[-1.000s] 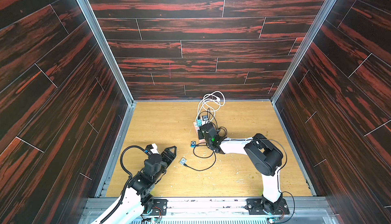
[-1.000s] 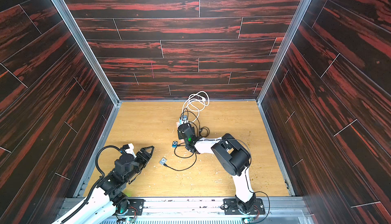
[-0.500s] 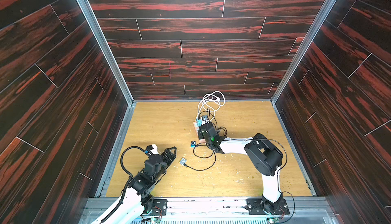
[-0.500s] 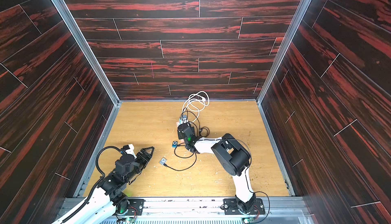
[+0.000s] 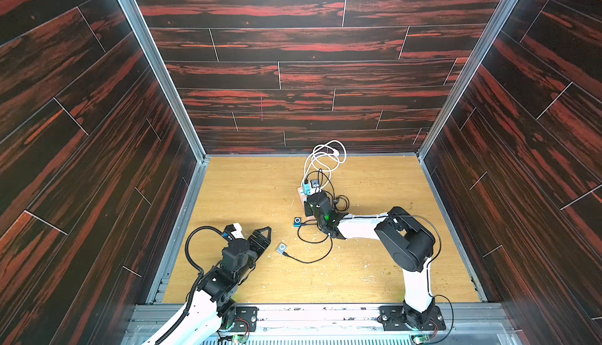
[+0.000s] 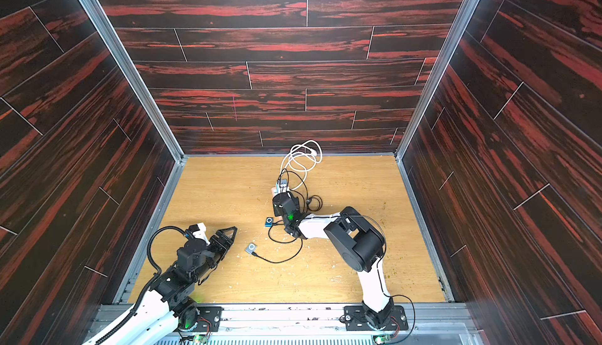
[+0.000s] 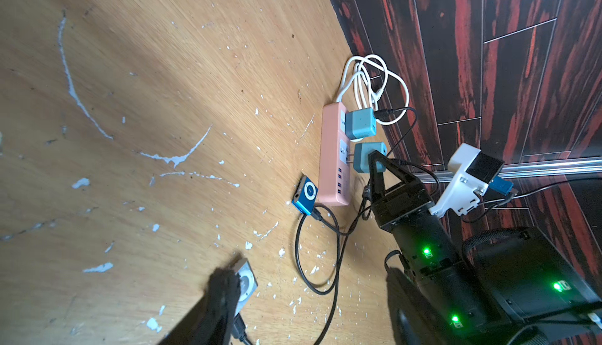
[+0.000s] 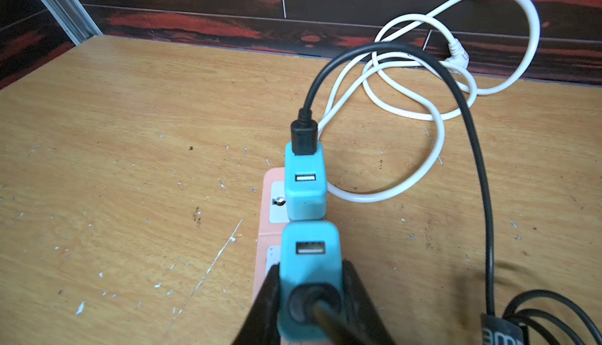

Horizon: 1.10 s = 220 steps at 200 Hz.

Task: Charge mp3
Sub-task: Insert the plug into the socket.

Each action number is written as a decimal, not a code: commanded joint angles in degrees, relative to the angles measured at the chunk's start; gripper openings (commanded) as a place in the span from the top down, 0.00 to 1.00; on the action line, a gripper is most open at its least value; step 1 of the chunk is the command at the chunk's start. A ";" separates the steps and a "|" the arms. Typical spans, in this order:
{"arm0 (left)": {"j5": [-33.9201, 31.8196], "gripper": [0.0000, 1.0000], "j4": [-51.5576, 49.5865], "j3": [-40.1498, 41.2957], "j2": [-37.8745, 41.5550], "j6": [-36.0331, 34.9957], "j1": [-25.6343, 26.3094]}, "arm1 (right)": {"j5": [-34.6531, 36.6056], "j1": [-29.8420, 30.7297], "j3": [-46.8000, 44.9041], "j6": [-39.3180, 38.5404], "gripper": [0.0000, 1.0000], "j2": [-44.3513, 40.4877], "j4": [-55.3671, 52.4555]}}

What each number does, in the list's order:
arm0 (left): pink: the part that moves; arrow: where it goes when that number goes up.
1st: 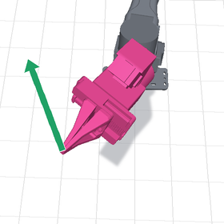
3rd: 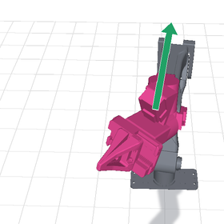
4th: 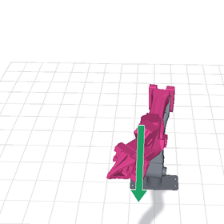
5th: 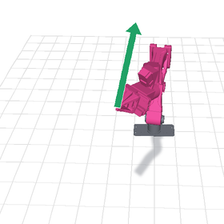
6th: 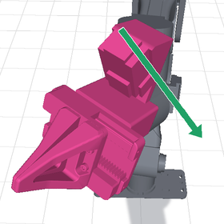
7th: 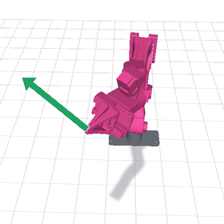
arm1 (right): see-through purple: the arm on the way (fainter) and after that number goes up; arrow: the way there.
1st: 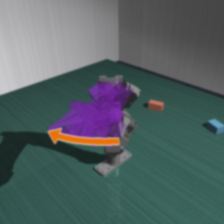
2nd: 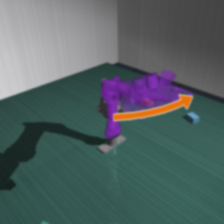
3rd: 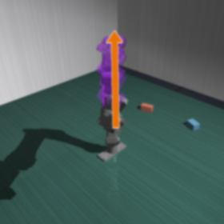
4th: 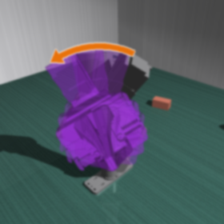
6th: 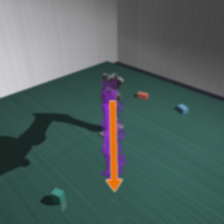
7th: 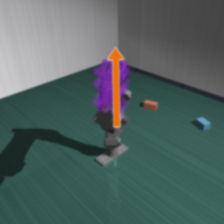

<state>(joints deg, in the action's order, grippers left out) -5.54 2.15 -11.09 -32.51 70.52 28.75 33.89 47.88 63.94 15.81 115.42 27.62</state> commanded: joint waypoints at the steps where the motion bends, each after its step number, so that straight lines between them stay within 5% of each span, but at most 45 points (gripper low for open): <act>1: -0.72 0.27 0.13 0.81 0.38 -0.03 -0.36 | -1.50 0.64 -0.70 0.05 1.00 3.94 -10.12; 206: -0.49 0.26 1.11 1.42 -0.70 -2.40 -0.96 | -4.42 0.46 4.21 6.16 1.00 8.59 -22.24; 220: -0.35 0.26 0.89 1.02 -1.06 -2.41 -0.90 | -5.23 0.46 5.04 5.59 0.89 6.77 -22.90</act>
<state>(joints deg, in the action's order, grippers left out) -5.56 2.37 -10.22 -33.04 69.14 28.12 34.06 48.03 70.50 19.77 118.91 18.35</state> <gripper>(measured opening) 0.736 0.276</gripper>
